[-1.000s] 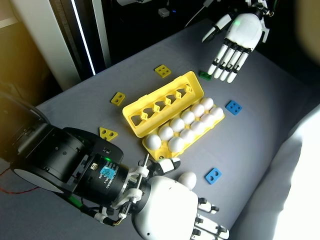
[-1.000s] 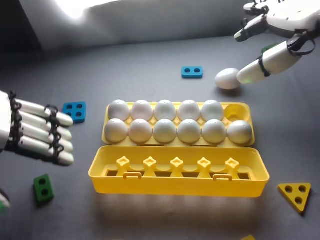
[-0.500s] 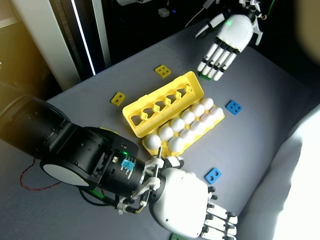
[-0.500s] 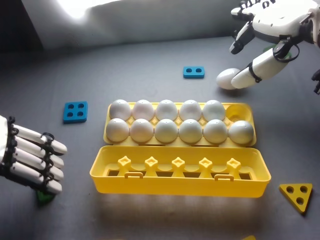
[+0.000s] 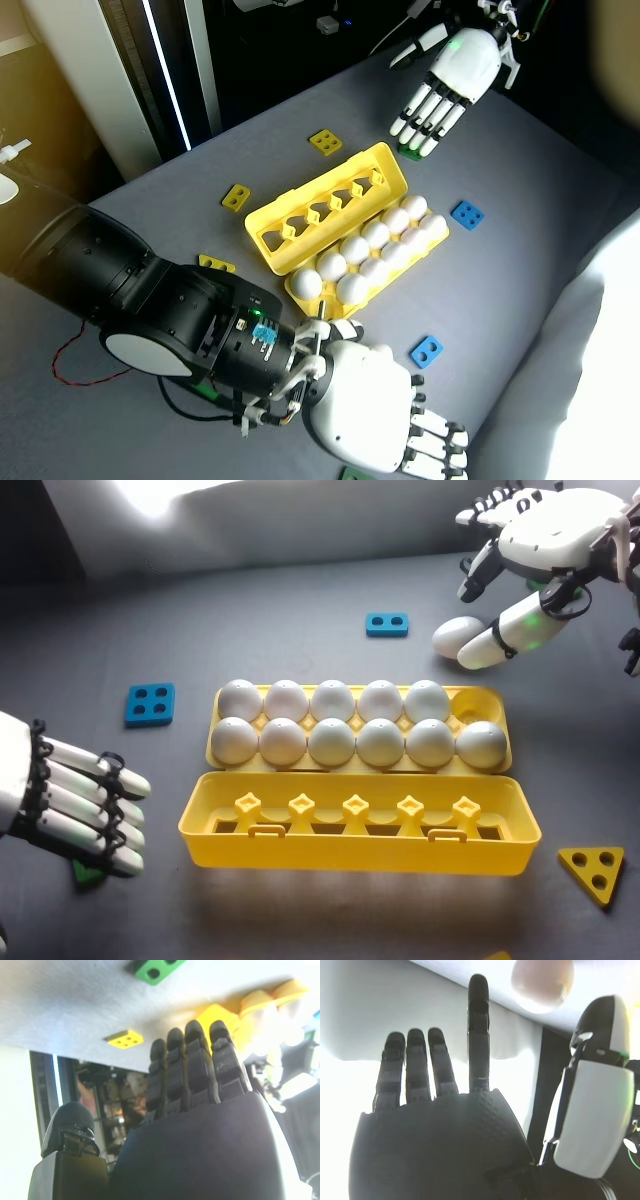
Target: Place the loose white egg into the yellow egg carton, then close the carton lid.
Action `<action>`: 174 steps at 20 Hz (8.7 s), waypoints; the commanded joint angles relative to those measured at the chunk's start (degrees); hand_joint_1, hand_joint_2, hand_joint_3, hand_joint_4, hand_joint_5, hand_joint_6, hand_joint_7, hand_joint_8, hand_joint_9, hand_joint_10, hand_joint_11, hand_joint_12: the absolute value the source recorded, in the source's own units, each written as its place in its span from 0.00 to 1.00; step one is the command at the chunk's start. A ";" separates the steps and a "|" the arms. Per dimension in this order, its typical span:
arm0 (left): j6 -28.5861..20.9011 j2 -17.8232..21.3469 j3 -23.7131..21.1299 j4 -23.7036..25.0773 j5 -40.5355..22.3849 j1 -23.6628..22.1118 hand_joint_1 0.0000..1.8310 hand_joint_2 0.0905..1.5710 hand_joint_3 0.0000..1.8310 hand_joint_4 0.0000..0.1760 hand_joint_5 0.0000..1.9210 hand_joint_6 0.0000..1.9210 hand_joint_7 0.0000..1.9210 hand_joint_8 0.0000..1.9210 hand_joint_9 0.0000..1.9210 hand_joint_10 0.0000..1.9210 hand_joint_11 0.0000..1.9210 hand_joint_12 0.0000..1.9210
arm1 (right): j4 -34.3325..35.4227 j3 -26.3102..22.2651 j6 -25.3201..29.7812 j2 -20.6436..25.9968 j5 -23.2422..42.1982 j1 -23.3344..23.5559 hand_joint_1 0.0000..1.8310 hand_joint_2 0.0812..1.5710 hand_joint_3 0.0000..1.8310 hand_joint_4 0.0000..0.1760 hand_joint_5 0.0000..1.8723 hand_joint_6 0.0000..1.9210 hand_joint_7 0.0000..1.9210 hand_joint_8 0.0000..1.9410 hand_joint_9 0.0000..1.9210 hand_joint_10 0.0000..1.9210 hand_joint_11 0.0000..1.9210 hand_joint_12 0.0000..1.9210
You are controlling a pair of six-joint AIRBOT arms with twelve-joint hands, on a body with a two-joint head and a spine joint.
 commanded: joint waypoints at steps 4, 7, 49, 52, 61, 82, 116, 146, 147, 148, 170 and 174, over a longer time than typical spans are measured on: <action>-0.31 0.73 -0.27 -3.53 -3.73 0.38 0.00 0.73 0.00 0.00 0.12 0.00 0.13 0.00 0.10 0.00 0.03 0.02 | 0.09 0.41 0.27 0.56 6.83 -0.25 0.23 0.47 0.00 1.00 0.43 0.01 0.00 0.00 0.00 0.00 0.00 0.00; -0.55 0.42 0.20 -3.54 -3.72 0.04 0.00 0.73 0.00 0.00 0.13 0.00 0.13 0.00 0.10 0.00 0.03 0.03 | -0.84 0.41 0.27 0.27 7.46 -0.24 0.23 0.46 0.00 1.00 0.44 0.01 0.00 0.00 0.00 0.00 0.00 0.00; -0.96 -0.18 0.41 -3.43 -2.13 -1.23 0.00 0.73 0.00 0.00 0.14 0.00 0.15 0.00 0.12 0.00 0.02 0.07 | -3.90 0.37 1.08 -0.83 9.44 -1.27 0.40 0.50 0.01 1.00 0.54 0.02 0.06 0.00 0.01 0.00 0.00 0.00; -0.96 -0.19 0.40 -3.42 -2.04 -1.27 0.00 0.73 0.00 0.00 0.13 0.00 0.14 0.00 0.11 0.00 0.00 0.07 | -3.90 0.37 1.08 -0.82 9.50 -1.27 0.55 0.60 0.01 1.00 0.62 0.26 0.08 0.01 0.02 0.00 0.00 0.00; -0.96 -0.01 0.17 -3.38 -1.92 -1.33 0.00 0.73 0.00 0.00 0.14 0.00 0.16 0.00 0.13 0.00 0.00 0.13 | -6.60 0.36 1.37 -0.65 10.64 -1.15 0.59 0.62 0.00 1.00 0.66 0.29 0.14 0.00 0.04 0.00 0.00 0.00; -0.97 0.22 -0.15 -3.39 -1.42 -1.44 0.00 0.74 0.00 0.00 0.16 0.00 0.17 0.00 0.14 0.00 0.00 0.16 | -39.67 -11.39 26.06 13.15 12.75 4.40 0.60 0.61 0.00 1.00 0.70 0.22 0.18 0.00 0.09 0.00 0.00 0.00; -1.25 0.15 -0.26 -3.39 -1.28 -1.99 0.00 0.74 0.00 0.00 0.15 0.00 0.17 0.00 0.14 0.00 0.00 0.15 | -45.37 -18.43 26.95 13.34 11.30 2.27 0.60 0.60 0.00 1.00 0.70 0.21 0.19 0.00 0.09 0.00 0.00 0.00; -1.26 0.25 -1.13 -3.39 0.21 -0.46 0.00 0.74 0.00 0.00 0.15 0.00 0.16 0.00 0.14 0.00 0.00 0.15 | -59.31 -31.70 46.22 29.66 13.70 9.59 0.08 0.53 0.00 0.00 0.01 0.00 0.02 0.01 0.00 0.00 0.00 0.00; -1.26 0.33 -1.19 -3.39 0.37 -0.08 0.00 0.74 0.00 0.00 0.15 0.00 0.16 0.00 0.14 0.00 0.00 0.15 | -61.22 -33.49 48.86 31.67 13.64 10.01 0.08 0.53 0.00 0.00 0.01 0.00 0.02 0.01 0.00 0.00 0.00 0.00; -0.94 0.37 -1.22 -3.39 0.55 0.07 0.00 0.74 0.00 0.00 0.15 0.00 0.16 0.00 0.14 0.00 0.00 0.16 | -63.43 -35.16 52.91 33.94 13.54 10.57 0.08 0.53 0.00 0.00 0.01 0.00 0.02 0.00 0.00 0.00 0.00 0.00; 1.95 -1.59 -5.19 -3.61 5.05 1.10 0.00 0.74 0.00 0.00 0.14 0.00 0.16 0.00 0.13 0.00 0.00 0.15 | -77.64 -44.71 75.56 46.17 6.41 11.13 0.11 0.58 0.00 0.00 0.04 0.01 0.03 0.00 0.00 0.00 0.00 0.00; 2.46 -1.80 -6.08 -3.83 5.80 1.31 0.00 0.74 0.00 0.00 0.14 0.00 0.15 0.00 0.13 0.00 0.00 0.15 | -77.64 -44.68 75.49 46.87 6.24 11.39 0.13 0.57 0.00 0.00 0.03 0.00 0.02 0.00 0.00 0.00 0.00 0.00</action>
